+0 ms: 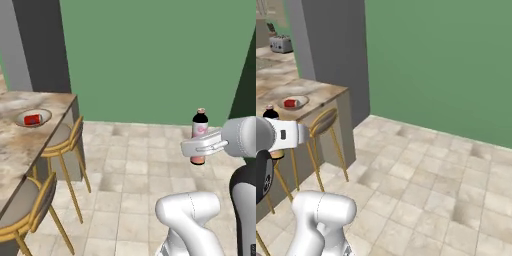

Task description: Open the fridge, grab two sodas, and place both sodas inside the bowl with ice on the dining counter.

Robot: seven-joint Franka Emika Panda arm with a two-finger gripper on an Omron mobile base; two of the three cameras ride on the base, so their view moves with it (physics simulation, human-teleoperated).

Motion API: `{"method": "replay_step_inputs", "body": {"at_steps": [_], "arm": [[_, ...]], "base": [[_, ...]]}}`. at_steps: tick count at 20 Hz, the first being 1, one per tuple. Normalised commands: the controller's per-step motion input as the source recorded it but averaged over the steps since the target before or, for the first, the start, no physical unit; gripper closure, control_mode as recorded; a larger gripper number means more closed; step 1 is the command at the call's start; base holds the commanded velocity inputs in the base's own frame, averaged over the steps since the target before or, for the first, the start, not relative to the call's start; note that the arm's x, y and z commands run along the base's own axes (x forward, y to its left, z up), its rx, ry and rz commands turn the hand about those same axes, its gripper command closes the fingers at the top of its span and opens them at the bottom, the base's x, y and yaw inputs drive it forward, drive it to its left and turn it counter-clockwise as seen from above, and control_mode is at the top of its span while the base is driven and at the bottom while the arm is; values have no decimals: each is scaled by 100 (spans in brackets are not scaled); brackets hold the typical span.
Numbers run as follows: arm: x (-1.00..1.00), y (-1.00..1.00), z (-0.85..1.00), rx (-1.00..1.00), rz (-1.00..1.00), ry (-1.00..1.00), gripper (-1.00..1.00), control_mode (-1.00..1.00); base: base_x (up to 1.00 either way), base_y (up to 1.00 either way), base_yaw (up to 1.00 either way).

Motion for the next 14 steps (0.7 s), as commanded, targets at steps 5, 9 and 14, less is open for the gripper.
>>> {"method": "replay_step_inputs", "body": {"at_steps": [5,9,14], "arm": [[0,0,0,0,0,0,100,100],[0,0,0,0,0,0,100,100],[0,0,0,0,0,0,100,100]], "base": [[96,-34,43],[93,-37,43],[87,-35,44]]}}
